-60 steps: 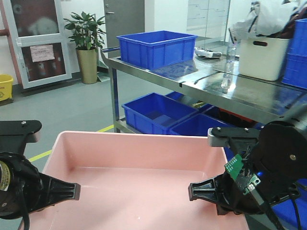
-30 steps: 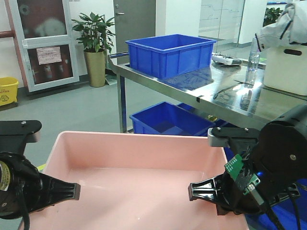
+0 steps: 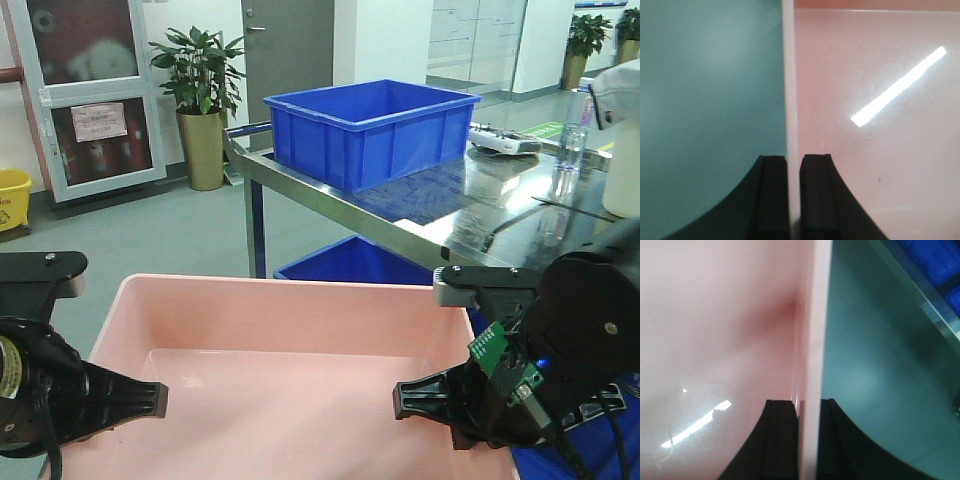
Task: Grab pink bin and stack on right shelf
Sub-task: 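Turn the base toward the steel shelf holding the bin, then drive up to the shelf beside the white basket and blue crates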
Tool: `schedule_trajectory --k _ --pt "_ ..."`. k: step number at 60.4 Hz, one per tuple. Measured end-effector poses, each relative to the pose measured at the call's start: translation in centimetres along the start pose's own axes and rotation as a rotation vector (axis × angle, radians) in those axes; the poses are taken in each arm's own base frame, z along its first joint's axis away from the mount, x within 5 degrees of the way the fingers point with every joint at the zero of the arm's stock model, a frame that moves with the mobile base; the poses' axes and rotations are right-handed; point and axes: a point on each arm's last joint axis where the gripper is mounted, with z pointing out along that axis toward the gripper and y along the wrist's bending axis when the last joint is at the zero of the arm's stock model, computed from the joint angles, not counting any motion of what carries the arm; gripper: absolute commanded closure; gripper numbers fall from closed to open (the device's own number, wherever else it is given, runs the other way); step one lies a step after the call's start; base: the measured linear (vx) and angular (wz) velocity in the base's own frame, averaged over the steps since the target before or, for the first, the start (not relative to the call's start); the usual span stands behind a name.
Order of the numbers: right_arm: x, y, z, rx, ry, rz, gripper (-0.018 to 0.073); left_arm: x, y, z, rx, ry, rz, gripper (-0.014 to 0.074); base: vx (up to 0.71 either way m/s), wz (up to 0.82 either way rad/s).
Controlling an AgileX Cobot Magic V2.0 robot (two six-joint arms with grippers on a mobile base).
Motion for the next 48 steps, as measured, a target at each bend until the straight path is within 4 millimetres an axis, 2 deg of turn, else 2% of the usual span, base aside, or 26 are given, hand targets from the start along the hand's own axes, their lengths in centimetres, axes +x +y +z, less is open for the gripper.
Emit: schedule_trajectory --k 29,48 --pt "0.0 0.01 0.0 -0.001 -0.001 0.0 0.051 0.0 0.01 0.0 -0.001 0.0 0.0 0.0503 0.43 0.06" --pt "-0.02 0.02 0.0 -0.002 -0.002 0.0 0.051 0.0 0.01 0.0 -0.001 0.0 0.0 0.0503 0.37 -0.29"
